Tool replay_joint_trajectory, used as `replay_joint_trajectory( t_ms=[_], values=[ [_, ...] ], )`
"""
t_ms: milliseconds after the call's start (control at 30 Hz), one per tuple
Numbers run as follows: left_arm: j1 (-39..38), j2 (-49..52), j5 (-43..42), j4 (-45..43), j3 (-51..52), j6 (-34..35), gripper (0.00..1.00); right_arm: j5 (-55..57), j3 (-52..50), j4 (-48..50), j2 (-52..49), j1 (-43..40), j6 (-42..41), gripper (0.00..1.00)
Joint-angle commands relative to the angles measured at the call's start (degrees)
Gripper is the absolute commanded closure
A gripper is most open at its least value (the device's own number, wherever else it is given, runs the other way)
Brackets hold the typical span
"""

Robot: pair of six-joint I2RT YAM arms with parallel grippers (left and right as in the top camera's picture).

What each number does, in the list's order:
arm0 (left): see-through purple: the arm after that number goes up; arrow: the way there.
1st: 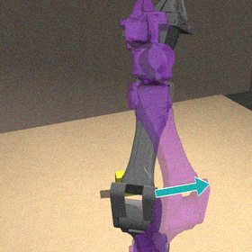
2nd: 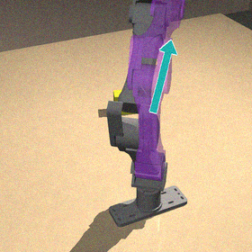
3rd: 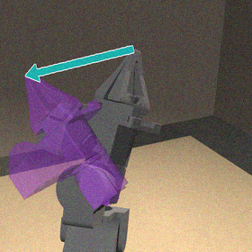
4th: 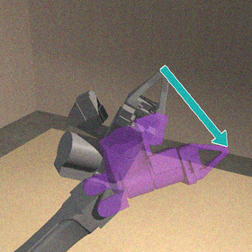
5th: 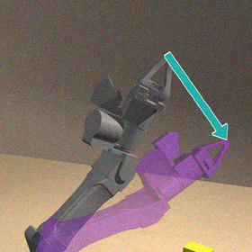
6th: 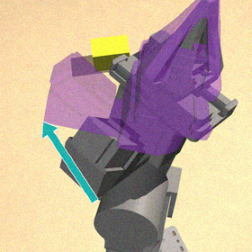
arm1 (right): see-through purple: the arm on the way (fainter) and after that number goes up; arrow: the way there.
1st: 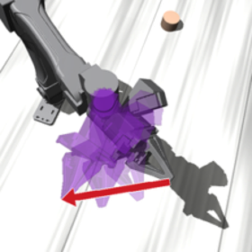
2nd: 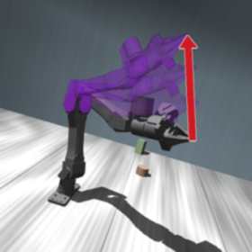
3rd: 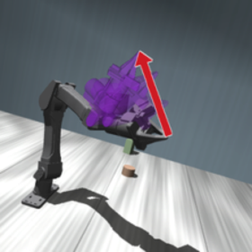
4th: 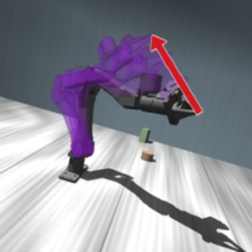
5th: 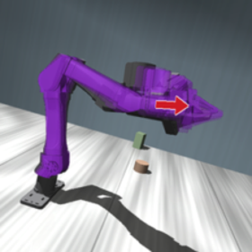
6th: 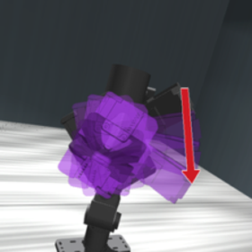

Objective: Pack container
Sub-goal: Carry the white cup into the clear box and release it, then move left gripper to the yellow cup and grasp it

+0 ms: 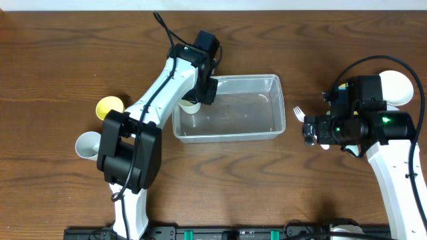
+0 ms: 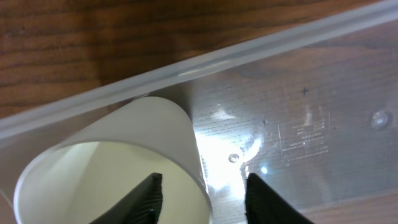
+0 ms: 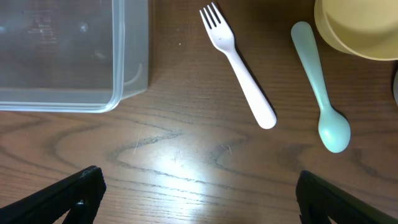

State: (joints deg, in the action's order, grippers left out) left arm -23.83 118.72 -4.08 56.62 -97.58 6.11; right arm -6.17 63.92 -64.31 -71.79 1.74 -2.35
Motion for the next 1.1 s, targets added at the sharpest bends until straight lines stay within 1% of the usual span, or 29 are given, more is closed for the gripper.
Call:
replay_joint_trajectory(
  t_ms=[0, 67, 100, 133, 233, 333, 433, 533, 667, 833, 933, 1067],
  values=[
    [-0.04, -0.74, 0.66, 0.87, 0.07, -0.11, 0.52, 0.39, 0.92, -0.26, -0.11, 0.09, 0.09, 0.01],
    [-0.04, -2.19, 0.66, 1.84, -0.2, -0.11, 0.5, 0.39, 0.92, -0.46, -0.13, 0.09, 0.09, 0.01],
    [-0.04, -3.15, 0.66, 2.58, -0.57, -0.11, 0.46, 0.39, 0.92, -0.46, -0.13, 0.09, 0.09, 0.01],
    [-0.04, -4.59, 0.66, 3.56, -1.07, -0.11, 0.44, 0.39, 0.92, -0.44, -0.11, 0.09, 0.11, 0.01],
    [0.07, -9.94, 0.87, 5.57, -2.32, -0.11, 0.42, 0.42, 0.92, -0.37, -0.13, 0.09, 0.33, 0.01],
    [0.79, -16.92, 4.85, 7.02, -2.69, -0.09, 0.36, 0.7, 0.92, -0.42, -0.11, 0.09, 0.76, 0.01],
    [3.21, -23.69, 9.05, 8.63, -2.69, -0.09, 0.31, 1.49, 0.92, -0.42, -0.13, 0.04, 0.76, 0.01],
    [8.55, -27.58, 10.38, 10.4, -2.67, -0.09, 0.27, 1.66, 0.92, -0.35, -0.13, 0.04, 0.76, 0.01],
    [17.59, -27.04, 10.27, 12.63, -1.49, 0.15, 0.26, 1.66, 0.92, -0.28, -0.13, 0.04, 0.74, 0.01],
    [26.1, -22.67, 6.8, 11.63, 2.75, 0.63, 0.26, 1.64, 0.92, -0.33, -0.13, 0.04, 0.74, 0.01],
    [29.07, -18.21, 5.97, 11.23, 3.98, 1.92, 0.26, 1.66, 0.92, -0.42, -0.13, 0.04, 0.74, 0.01],
    [30.49, -11.52, 5.75, 11.04, 4.02, 1.88, 0.26, 1.64, 0.92, -0.44, -0.13, 0.04, 0.74, 0.01]
  ],
)
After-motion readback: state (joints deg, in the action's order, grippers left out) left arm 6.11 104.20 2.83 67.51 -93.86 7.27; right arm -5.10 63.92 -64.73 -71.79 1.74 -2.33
